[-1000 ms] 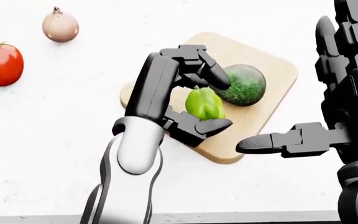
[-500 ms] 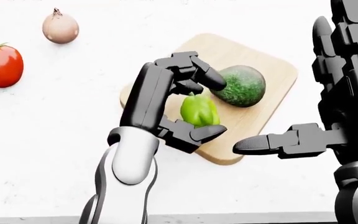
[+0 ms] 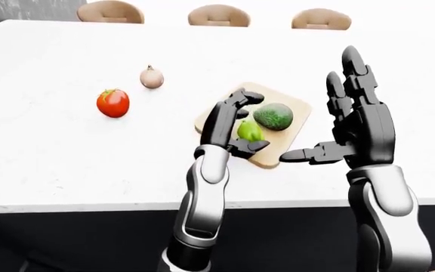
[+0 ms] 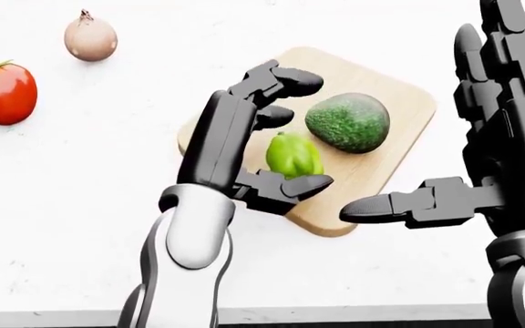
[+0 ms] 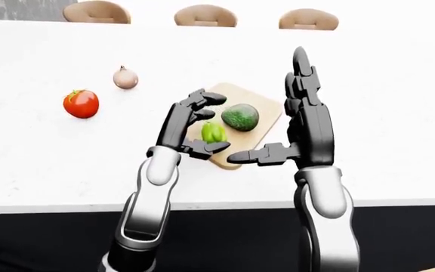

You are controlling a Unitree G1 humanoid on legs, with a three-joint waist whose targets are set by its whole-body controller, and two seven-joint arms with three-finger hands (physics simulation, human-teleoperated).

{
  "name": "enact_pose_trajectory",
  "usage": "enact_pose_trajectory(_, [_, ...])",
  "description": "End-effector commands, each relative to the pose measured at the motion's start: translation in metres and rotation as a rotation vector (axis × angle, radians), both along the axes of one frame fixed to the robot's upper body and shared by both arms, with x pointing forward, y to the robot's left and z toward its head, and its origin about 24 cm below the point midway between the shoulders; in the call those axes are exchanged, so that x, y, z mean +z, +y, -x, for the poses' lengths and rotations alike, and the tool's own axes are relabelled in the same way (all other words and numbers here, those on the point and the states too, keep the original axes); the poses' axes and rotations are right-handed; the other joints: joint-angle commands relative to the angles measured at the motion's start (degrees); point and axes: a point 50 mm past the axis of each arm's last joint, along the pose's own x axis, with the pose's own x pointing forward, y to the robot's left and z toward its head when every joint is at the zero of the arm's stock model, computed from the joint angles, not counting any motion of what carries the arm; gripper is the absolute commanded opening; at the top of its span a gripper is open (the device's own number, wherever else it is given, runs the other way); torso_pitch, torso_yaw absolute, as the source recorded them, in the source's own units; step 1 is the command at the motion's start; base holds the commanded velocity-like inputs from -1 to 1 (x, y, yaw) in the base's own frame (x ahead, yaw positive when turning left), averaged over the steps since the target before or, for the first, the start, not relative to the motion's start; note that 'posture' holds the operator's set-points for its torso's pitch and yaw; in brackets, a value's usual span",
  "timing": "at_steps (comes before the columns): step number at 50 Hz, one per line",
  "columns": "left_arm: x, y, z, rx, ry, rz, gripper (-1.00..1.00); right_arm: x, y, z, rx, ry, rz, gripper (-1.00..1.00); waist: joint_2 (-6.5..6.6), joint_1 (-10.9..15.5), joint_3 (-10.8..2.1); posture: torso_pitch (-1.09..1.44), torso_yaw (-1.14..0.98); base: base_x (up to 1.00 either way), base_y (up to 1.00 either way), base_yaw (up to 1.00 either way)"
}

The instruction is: Place the avocado, onion, tomato and bell pepper on the cutting board.

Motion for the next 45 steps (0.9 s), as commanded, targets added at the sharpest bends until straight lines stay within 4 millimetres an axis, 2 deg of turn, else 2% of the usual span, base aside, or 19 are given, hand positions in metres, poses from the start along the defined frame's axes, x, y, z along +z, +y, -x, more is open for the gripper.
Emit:
enact_pose_trajectory(1, [0.018, -0.003, 0.004, -0.012, -0.091, 0.02, 0.33, 0.012, 0.001, 0.005, -0.001, -0.076, 0.011, 1.0, -0.24, 0.02, -1.2, 0.0, 0.0, 0.0, 0.0, 0.0])
enact_pose_trajectory(8, [0.017, -0.002, 0.004, -0.008, -0.089, 0.02, 0.45, 0.011, 0.001, 0.005, -0.005, -0.075, 0.011, 1.0, -0.24, 0.04, -1.27, 0.0, 0.0, 0.0, 0.0, 0.0])
enact_pose_trajectory(10, [0.017, -0.001, 0.004, -0.007, -0.088, 0.021, 0.57, 0.011, 0.001, 0.005, -0.004, -0.076, 0.009, 1.0, -0.23, 0.05, -1.29, 0.0, 0.0, 0.0, 0.0, 0.0])
enact_pose_trajectory(15, [0.019, -0.001, 0.006, -0.008, -0.09, 0.023, 0.59, 0.01, 0.001, 0.005, -0.005, -0.073, 0.011, 1.0, -0.21, 0.06, -1.3, 0.0, 0.0, 0.0, 0.0, 0.0])
enact_pose_trajectory(21, [0.041, 0.009, 0.012, 0.007, -0.12, 0.043, 0.59, 0.007, -0.001, 0.005, -0.006, -0.071, 0.009, 1.0, -0.16, 0.01, -1.3, 0.0, 0.0, 0.0, 0.0, 0.0])
enact_pose_trajectory(26, [0.062, 0.028, 0.013, 0.052, -0.156, 0.05, 0.61, 0.006, -0.002, 0.004, -0.005, -0.07, 0.007, 1.0, 0.0, -0.07, -1.11, 0.0, 0.0, 0.0, 0.0, 0.0])
enact_pose_trajectory(29, [0.077, 0.041, 0.014, 0.084, -0.182, 0.052, 0.6, 0.005, -0.002, 0.003, -0.008, -0.067, 0.009, 1.0, 0.17, -0.1, -1.05, 0.0, 0.0, 0.0, 0.0, 0.0])
enact_pose_trajectory(34, [0.117, 0.076, 0.013, 0.181, -0.265, 0.04, 0.62, 0.006, -0.001, 0.003, -0.006, -0.067, 0.009, 1.0, 0.49, -0.18, -0.81, 0.0, 0.0, 0.0, 0.0, 0.0])
enact_pose_trajectory(37, [0.133, 0.095, 0.01, 0.238, -0.311, 0.037, 0.65, 0.008, 0.0, 0.003, -0.006, -0.068, 0.009, 1.0, 0.72, -0.26, -0.53, 0.0, 0.0, 0.0, 0.0, 0.0])
enact_pose_trajectory(41, [0.149, 0.13, 0.004, 0.337, -0.341, 0.031, 0.67, 0.009, 0.0, 0.004, -0.005, -0.07, 0.011, 1.0, 1.14, -0.32, -0.41, 0.0, 0.0, 0.0, 0.0, 0.0])
enact_pose_trajectory(43, [0.151, 0.149, -0.002, 0.384, -0.341, 0.034, 0.65, 0.01, 0.0, 0.003, -0.005, -0.069, 0.01, 1.0, 1.4, -0.35, -0.35, 0.0, 0.0, 0.0, 0.0, 0.0])
enact_pose_trajectory(45, [0.15, 0.168, -0.007, 0.434, -0.329, 0.042, 0.73, 0.011, 0.001, 0.003, -0.005, -0.069, 0.014, 1.0, 1.64, -0.41, -0.34, 0.0, 0.0, 0.0, 0.0, 0.0])
